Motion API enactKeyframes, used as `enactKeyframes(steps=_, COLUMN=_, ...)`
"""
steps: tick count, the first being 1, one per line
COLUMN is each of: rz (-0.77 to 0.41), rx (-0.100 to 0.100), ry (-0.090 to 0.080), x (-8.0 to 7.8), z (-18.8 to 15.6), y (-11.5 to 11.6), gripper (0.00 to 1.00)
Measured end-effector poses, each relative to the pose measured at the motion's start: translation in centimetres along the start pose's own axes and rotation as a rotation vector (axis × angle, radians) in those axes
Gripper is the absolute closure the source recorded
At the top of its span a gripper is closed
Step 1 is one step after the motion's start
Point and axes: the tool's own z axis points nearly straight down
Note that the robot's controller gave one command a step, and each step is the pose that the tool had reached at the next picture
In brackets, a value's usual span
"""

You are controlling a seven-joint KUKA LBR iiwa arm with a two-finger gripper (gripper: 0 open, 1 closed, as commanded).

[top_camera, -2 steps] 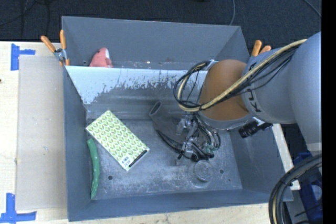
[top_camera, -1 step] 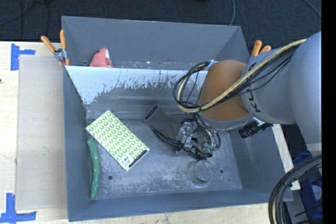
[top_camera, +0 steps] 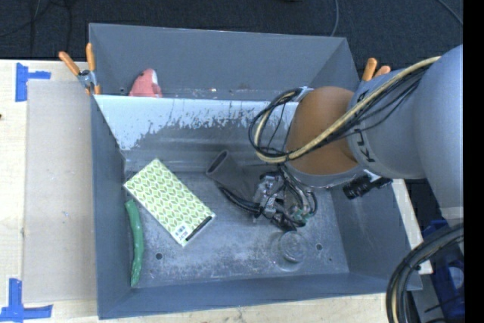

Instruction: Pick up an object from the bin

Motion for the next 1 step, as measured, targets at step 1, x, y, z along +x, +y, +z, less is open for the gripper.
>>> enactKeyframes(steps=1, rz=0.000, rx=0.001, ry=0.007, x=0.23, z=-0.77, y=0.02, gripper=1.00)
